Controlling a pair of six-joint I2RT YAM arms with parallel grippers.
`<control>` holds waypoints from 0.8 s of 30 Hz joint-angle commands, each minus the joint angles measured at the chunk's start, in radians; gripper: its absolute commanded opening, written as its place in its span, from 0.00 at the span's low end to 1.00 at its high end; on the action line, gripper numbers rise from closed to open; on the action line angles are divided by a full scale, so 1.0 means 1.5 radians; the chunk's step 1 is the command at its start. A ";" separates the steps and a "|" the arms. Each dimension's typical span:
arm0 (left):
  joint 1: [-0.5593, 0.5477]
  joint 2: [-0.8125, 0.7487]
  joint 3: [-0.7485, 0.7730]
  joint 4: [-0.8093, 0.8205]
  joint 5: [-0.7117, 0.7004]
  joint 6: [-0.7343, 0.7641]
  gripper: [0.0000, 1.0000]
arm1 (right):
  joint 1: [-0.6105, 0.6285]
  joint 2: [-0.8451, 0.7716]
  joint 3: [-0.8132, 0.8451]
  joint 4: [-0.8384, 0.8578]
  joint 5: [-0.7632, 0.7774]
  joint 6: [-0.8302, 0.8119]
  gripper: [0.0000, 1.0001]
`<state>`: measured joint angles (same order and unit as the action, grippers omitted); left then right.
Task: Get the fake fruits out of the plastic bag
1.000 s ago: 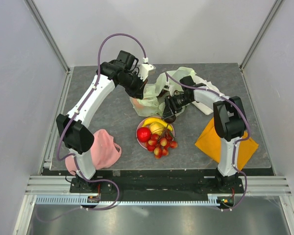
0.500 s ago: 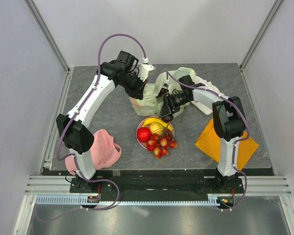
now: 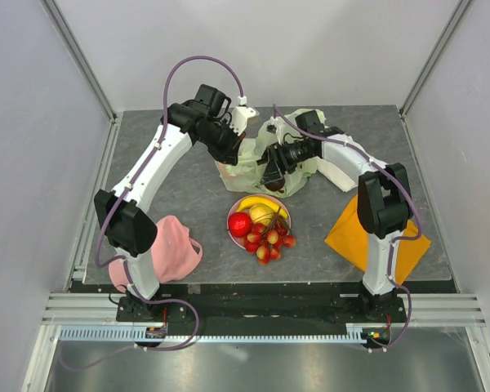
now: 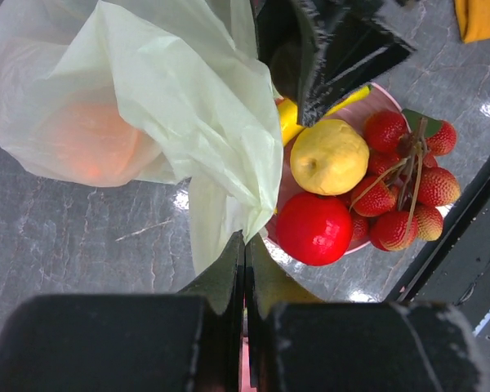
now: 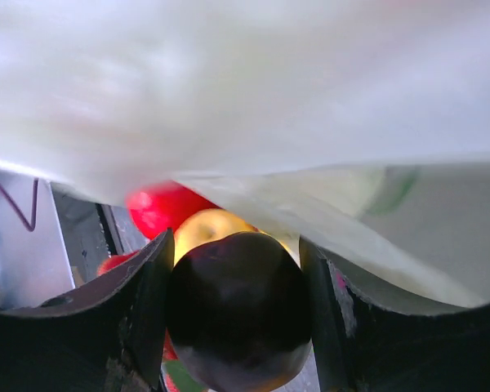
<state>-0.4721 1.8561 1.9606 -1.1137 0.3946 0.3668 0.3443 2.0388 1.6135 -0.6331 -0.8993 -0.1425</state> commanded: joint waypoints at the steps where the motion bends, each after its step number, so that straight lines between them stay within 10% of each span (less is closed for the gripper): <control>1: 0.004 0.023 0.046 0.017 -0.029 -0.030 0.02 | 0.043 -0.064 0.067 -0.050 -0.064 -0.081 0.46; 24: 0.013 0.007 0.028 0.034 -0.031 -0.033 0.01 | 0.174 0.012 0.100 -0.264 -0.044 -0.230 0.49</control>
<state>-0.4484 1.8881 1.9995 -1.1072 0.3145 0.3374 0.5720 2.0544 1.7493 -0.9966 -0.9573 -0.4435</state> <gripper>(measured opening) 0.023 0.651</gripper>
